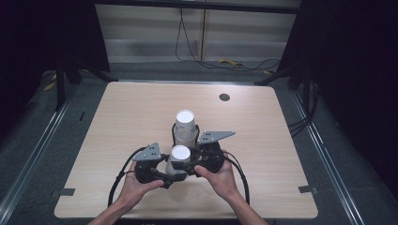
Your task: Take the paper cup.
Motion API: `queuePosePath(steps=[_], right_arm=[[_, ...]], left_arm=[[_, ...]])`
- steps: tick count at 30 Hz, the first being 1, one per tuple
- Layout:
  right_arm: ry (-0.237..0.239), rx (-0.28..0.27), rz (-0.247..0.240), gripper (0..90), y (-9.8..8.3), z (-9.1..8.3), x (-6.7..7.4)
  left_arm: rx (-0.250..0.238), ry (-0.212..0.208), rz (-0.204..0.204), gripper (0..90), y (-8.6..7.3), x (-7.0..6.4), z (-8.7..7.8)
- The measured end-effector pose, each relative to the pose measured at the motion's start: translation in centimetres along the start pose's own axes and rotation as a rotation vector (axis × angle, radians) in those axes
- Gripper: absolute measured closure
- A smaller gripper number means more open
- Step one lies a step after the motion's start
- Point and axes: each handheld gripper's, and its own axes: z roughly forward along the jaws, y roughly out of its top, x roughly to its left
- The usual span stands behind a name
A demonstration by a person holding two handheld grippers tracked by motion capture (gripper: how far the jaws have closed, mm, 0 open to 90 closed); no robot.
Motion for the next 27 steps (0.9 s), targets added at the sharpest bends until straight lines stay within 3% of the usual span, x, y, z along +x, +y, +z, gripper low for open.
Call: queuePosePath(steps=[11,27], right_arm=[[-0.015,-0.013,0.001,24.7,0.0,-0.3,-0.4],[-0.011,-0.015,-0.001,19.7,0.3,-0.6,-0.4]], left_arm=[[0.017,-0.003,0.024,27.2,0.1,0.3,0.1],[0.029,0.006,0.001,27.6,-0.3,1.4,-1.0]])
